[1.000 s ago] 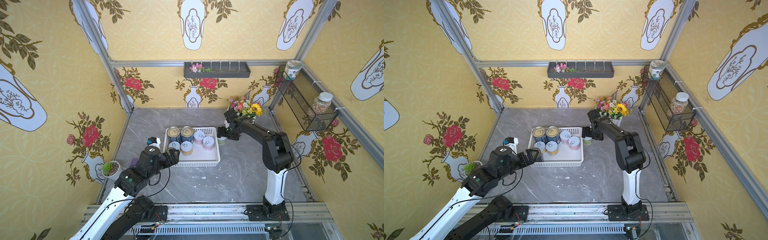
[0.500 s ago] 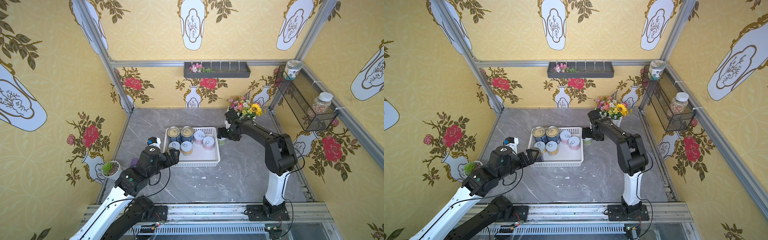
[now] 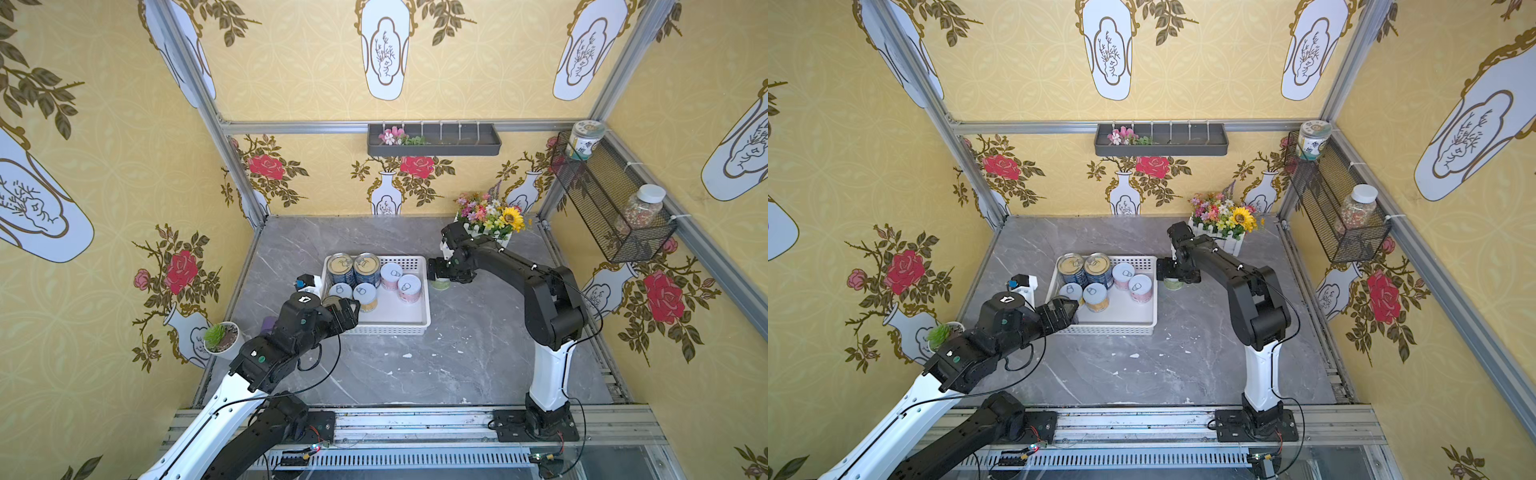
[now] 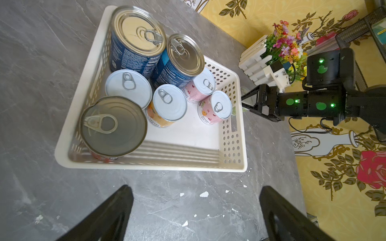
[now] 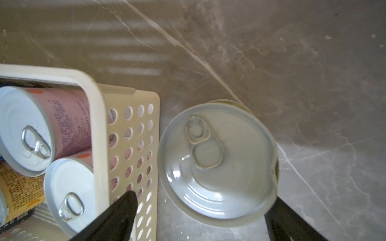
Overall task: Put the canned food in the basket
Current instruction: Pick up the canned food from the center of the board.
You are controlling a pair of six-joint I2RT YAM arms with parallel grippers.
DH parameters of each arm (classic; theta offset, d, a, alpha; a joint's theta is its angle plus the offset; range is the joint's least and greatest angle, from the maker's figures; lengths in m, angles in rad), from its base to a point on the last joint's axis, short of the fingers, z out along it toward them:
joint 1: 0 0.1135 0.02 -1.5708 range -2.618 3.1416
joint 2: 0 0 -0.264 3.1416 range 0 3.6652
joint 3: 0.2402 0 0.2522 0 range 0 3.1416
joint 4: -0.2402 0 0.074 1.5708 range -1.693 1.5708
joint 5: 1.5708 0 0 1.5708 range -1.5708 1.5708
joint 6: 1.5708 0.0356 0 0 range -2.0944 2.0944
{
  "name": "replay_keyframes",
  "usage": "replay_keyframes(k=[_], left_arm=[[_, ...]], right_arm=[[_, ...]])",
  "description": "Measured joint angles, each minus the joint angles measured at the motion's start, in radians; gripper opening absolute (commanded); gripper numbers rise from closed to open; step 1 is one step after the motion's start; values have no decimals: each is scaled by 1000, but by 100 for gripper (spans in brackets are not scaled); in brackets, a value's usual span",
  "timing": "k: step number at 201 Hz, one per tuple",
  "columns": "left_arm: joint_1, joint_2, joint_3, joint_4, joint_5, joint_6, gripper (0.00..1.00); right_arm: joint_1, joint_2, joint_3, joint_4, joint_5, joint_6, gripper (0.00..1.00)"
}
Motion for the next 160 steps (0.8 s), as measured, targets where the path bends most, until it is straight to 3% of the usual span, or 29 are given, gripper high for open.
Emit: replay_keyframes(k=[101,160], left_arm=[[0,1,0,0,0,0,100],[0,1,0,0,3,0,100]], right_arm=[[5,109,161,-62,97,-14,94],[6,117,172,-73,127,-23,84]])
